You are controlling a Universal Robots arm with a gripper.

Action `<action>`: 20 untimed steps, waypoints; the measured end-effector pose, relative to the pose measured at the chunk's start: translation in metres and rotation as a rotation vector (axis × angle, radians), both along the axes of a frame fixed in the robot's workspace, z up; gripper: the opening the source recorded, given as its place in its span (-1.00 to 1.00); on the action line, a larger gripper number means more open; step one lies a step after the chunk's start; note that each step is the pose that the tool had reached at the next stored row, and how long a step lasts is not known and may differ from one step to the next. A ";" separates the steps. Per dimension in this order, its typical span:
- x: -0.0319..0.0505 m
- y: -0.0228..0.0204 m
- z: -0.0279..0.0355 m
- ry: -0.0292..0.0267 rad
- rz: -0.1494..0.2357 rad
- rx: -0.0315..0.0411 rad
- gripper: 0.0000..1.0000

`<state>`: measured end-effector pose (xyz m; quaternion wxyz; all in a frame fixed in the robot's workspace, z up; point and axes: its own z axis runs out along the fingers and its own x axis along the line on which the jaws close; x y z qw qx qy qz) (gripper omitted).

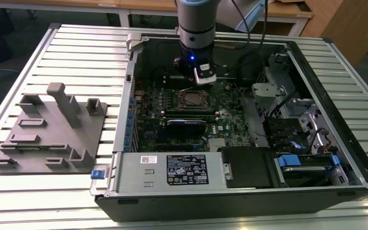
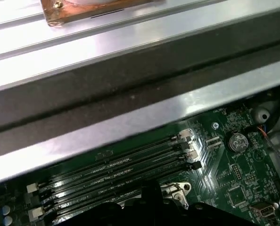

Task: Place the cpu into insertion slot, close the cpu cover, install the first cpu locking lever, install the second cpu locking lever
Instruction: 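Install the first cpu locking lever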

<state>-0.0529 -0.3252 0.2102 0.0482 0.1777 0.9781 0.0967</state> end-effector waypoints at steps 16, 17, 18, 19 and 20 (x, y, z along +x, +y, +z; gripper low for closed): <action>-0.0030 0.0037 -0.0011 0.0000 -0.083 0.0007 -0.79; -0.0031 0.0037 -0.0011 0.0002 -0.083 0.0073 -0.79; -0.0030 0.0036 -0.0011 0.0006 -0.083 0.0166 -0.79; -0.0030 0.0035 -0.0011 0.0009 -0.083 0.0240 -0.79; -0.0030 0.0034 -0.0011 0.0010 -0.083 0.0276 -0.79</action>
